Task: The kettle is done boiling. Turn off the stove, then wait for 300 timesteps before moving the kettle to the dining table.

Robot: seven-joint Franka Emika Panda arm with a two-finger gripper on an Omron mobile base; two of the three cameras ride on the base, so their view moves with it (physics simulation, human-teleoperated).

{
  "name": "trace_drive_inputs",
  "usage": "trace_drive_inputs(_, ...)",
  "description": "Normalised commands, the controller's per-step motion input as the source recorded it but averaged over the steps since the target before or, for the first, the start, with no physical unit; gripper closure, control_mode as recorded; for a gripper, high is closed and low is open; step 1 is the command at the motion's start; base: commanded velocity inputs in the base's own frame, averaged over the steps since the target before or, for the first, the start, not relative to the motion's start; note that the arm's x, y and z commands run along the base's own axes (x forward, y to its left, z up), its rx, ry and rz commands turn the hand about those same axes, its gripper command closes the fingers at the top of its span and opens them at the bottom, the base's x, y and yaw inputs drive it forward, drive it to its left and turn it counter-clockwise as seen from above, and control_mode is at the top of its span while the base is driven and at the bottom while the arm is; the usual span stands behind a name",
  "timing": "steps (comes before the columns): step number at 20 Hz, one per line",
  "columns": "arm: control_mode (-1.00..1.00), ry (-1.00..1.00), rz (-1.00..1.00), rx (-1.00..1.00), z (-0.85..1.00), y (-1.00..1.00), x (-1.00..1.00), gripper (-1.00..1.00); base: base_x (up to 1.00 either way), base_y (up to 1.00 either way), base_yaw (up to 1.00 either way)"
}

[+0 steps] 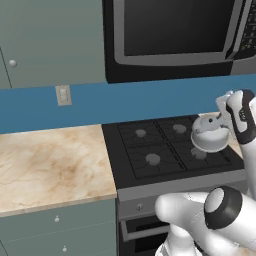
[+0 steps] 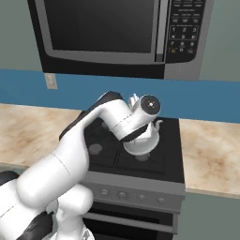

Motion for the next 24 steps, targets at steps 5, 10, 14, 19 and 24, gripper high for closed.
trace_drive_inputs(5,-1.00,-0.12,0.00,-0.07,0.27,0.10,-0.35,1.00,0.00,0.00,0.00)
trace_drive_inputs(10,-1.00,-0.02,0.00,0.00,0.09,0.00,-0.11,1.00,0.00,0.00,0.00)
trace_drive_inputs(14,-1.00,0.00,0.00,0.00,0.00,0.00,0.00,1.00,0.00,0.00,0.00)
trace_drive_inputs(19,-1.00,-0.03,0.00,-0.01,0.00,0.00,-0.08,1.00,0.00,0.00,0.00)
trace_drive_inputs(24,1.00,0.00,0.00,0.00,0.00,0.00,0.00,1.00,-0.60,0.00,-0.09)
